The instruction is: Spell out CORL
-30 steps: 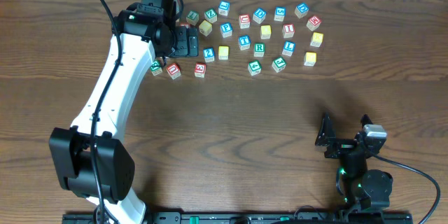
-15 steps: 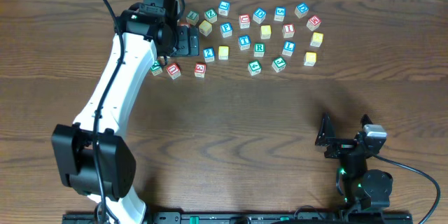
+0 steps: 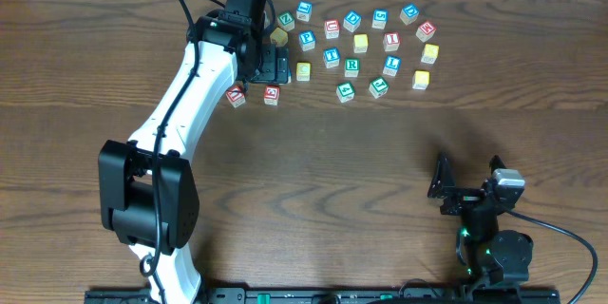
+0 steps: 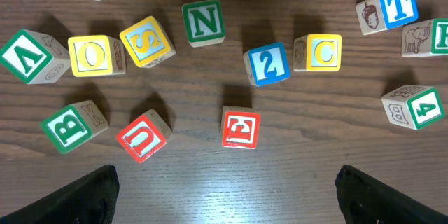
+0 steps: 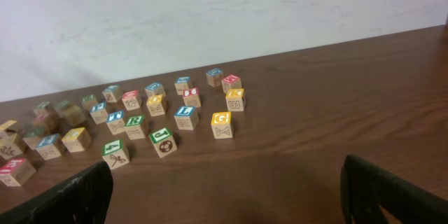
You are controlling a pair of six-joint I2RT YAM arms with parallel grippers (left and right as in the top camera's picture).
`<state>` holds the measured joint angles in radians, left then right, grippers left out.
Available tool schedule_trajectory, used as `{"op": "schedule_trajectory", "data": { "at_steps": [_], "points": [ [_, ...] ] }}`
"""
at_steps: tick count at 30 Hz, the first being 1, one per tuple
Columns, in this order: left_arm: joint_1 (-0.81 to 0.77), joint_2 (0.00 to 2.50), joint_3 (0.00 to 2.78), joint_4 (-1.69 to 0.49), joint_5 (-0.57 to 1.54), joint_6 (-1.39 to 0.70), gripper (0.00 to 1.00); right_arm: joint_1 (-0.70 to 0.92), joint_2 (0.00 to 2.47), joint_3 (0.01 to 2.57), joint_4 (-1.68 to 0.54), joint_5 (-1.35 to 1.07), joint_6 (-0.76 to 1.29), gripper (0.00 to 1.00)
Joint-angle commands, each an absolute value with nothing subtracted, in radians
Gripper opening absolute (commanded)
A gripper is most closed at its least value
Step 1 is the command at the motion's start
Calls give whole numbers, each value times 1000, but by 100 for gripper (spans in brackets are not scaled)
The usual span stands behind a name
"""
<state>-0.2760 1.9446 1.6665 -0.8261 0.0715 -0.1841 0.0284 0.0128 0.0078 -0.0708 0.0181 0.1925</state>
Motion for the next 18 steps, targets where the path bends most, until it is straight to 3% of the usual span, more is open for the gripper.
{"op": "schedule_trajectory", "data": {
  "at_steps": [1, 8, 18],
  "points": [
    [-277, 1957, 1657, -817, 54, -194, 98, 34, 10, 6, -74, 16, 182, 99],
    [-278, 1957, 1657, -811, -12, -311, 97, 34, 9, 6, -74, 16, 182, 99],
    [-279, 1957, 1657, -802, -12, -316, 98, 34, 10, 6, -74, 16, 182, 99]
  ]
}}
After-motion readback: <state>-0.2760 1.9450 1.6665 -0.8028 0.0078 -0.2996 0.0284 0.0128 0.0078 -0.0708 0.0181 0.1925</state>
